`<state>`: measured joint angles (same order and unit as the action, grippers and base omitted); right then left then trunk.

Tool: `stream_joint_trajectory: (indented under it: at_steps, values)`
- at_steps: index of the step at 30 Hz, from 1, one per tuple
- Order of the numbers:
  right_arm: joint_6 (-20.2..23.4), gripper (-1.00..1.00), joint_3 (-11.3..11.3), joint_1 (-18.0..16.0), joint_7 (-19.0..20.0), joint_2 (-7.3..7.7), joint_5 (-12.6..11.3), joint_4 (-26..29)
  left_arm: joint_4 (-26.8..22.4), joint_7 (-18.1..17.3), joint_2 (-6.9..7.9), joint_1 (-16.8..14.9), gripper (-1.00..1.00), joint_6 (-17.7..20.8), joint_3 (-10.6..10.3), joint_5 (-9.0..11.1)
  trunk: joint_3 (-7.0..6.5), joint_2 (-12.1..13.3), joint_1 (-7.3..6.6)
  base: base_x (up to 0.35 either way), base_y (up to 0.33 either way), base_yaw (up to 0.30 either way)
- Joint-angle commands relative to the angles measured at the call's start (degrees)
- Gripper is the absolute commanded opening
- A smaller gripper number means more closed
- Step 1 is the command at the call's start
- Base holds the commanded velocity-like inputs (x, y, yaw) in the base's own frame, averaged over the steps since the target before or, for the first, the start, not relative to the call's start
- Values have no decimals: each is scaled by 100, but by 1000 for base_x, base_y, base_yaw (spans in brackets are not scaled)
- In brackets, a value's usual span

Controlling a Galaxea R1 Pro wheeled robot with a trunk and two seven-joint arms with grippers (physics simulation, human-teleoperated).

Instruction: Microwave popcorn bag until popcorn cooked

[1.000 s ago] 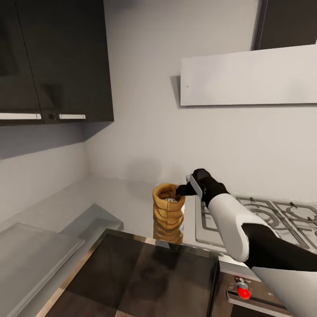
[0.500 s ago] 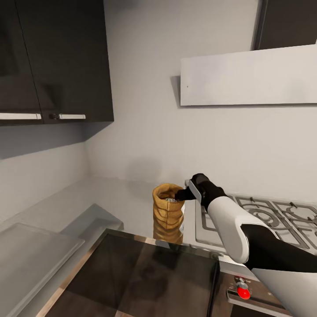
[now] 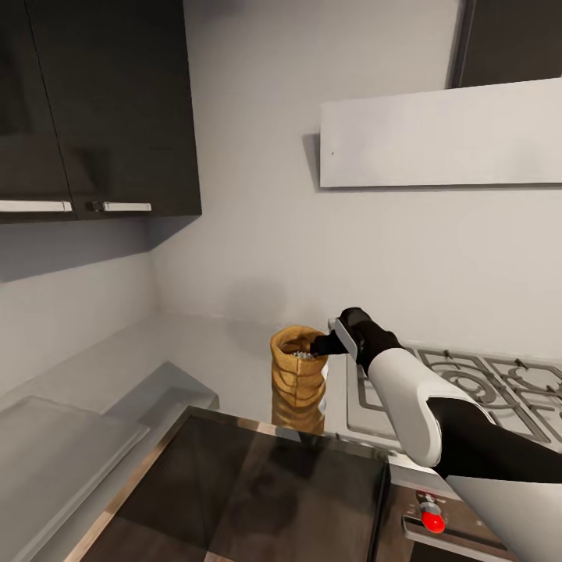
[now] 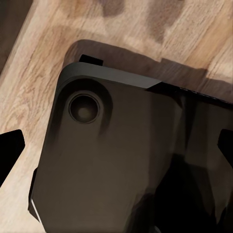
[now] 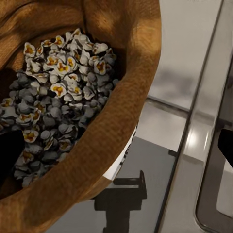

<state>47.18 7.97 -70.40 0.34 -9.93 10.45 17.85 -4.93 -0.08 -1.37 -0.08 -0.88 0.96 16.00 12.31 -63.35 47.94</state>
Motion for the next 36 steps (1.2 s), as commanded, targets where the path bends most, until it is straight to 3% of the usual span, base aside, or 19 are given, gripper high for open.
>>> stream_joint_trajectory:
  at_steps: [1, 5, 9, 12, 17, 32, 36]
  values:
    - [3, 100, 48, -2, 4, -7, 45, 8, -6, -1, -2, -1, 100, -9, 8, 26, 7, -5, 0, 2, 0, 0]
    - [-34, 100, 52, 0, 9, -7, -7, -12, -8, -1, 1, -1, 100, -9, 9, 26, 7, -5, 0, 0, 0, 0]
    - [-27, 100, 39, -3, -14, -7, -617, -1, -8, 5, -3, -1, 100, -5, 10, 26, 7, -5, 0, 0, 0, 0]
    - [-16, 100, 15, 0, -102, -7, -814, 8, -8, 7, -4, -1, 100, -6, 10, 26, 7, -5, 0, 0, 0, 0]
    - [-3, 100, 27, -1, -957, -7, -926, 16, -8, 8, -4, -1, 100, -4, 10, 26, 7, -5, 0, 0, 0, 4]
    - [-37, 100, 38, 0, -1128, -7, -932, 18, -8, 8, -4, -1, 100, -6, 11, 26, 7, -5, 0, 0, 0, 40]
    - [-49, 100, 30, 0, -1412, -7, -935, 36, -8, 8, -4, -1, 100, -7, 10, 26, 7, -5, 0, 0, 0, 0]
